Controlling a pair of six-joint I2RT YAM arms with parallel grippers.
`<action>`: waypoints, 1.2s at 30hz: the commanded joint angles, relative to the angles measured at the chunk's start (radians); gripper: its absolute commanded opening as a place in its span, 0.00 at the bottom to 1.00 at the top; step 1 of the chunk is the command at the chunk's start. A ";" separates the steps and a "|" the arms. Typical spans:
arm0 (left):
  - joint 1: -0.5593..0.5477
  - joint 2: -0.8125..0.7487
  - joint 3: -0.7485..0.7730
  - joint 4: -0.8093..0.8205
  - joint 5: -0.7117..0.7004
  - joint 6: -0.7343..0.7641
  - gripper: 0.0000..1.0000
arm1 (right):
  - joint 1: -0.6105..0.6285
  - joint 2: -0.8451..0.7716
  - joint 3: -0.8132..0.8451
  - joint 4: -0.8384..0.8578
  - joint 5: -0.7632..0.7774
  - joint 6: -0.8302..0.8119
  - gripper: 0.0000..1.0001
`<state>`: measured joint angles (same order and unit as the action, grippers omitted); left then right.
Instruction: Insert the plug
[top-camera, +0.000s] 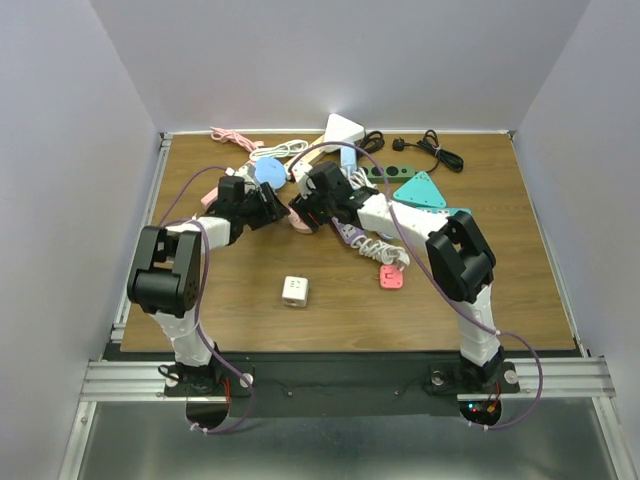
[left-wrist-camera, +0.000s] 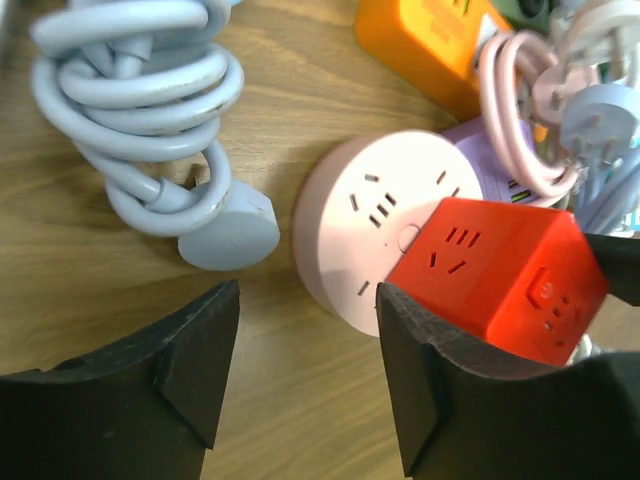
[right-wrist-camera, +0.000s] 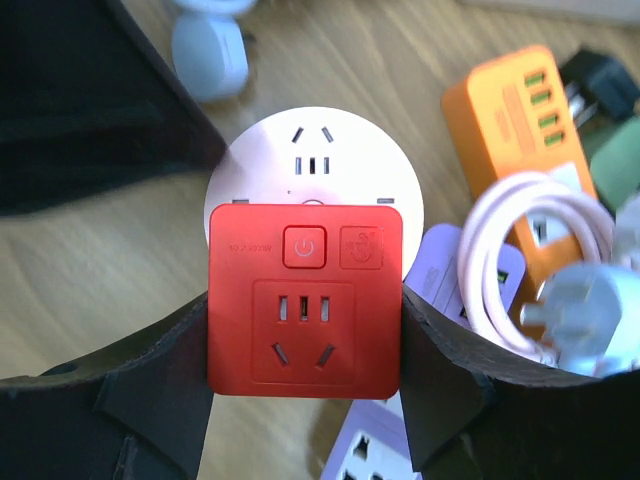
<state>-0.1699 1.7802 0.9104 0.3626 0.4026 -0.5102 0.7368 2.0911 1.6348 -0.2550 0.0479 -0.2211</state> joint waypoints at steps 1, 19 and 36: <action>-0.002 -0.165 0.032 -0.060 -0.056 0.048 0.69 | -0.053 -0.083 -0.012 -0.256 0.038 0.089 0.01; -0.031 -0.605 -0.217 -0.123 -0.060 0.131 0.71 | -0.013 -0.381 -0.253 -0.260 -0.261 0.031 0.01; -0.408 -0.878 -0.412 -0.326 -0.441 -0.100 0.72 | -0.005 -0.463 -0.458 -0.242 -0.185 0.121 0.06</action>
<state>-0.5365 0.9081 0.5285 0.0608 0.0582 -0.5175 0.7277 1.6619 1.2045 -0.4416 -0.1707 -0.1749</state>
